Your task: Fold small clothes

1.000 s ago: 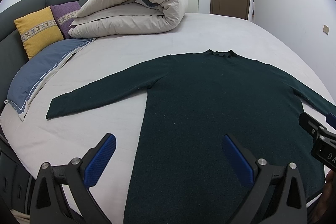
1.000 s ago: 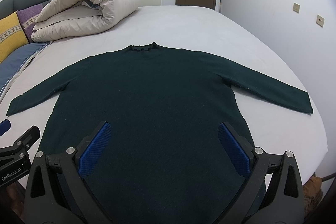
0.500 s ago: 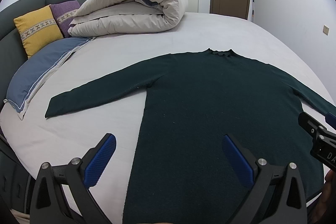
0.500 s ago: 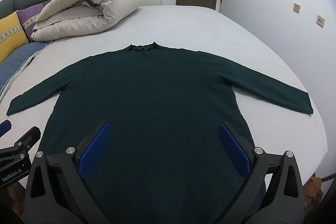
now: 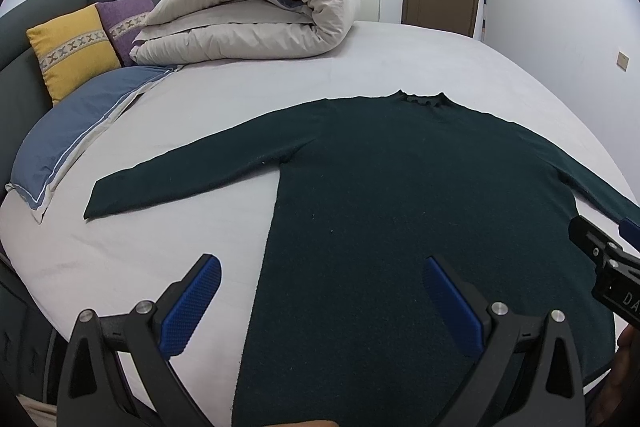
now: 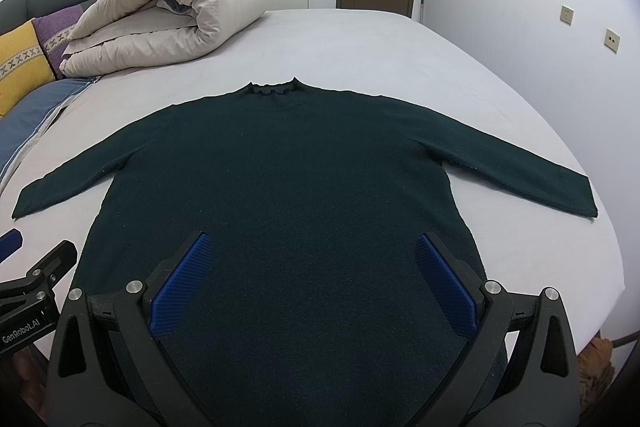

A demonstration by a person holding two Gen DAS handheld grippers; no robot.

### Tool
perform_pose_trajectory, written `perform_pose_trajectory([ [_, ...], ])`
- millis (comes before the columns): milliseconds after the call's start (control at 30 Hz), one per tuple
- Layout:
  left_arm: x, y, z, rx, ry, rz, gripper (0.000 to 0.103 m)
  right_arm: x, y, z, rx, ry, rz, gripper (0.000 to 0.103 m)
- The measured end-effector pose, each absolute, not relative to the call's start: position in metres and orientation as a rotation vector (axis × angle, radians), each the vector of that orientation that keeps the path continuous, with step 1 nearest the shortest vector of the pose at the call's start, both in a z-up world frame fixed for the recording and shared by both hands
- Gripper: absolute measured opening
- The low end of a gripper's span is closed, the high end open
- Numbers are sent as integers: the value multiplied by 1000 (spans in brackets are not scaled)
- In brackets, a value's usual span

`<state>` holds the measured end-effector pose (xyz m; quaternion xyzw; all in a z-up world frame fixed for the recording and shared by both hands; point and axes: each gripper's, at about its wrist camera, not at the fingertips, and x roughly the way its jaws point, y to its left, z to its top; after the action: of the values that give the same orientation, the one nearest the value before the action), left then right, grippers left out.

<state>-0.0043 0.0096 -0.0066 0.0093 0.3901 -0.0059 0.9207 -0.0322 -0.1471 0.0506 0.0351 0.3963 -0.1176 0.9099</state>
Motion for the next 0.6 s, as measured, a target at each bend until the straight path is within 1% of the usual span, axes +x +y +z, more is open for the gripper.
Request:
perform_pose_trajectory([
  [400, -7, 4, -11, 64, 801, 9, 103, -34, -163, 46, 115, 805, -245, 103],
  [600, -10, -13, -10, 220, 706, 62, 103, -46, -226, 44, 230, 736, -306, 103],
])
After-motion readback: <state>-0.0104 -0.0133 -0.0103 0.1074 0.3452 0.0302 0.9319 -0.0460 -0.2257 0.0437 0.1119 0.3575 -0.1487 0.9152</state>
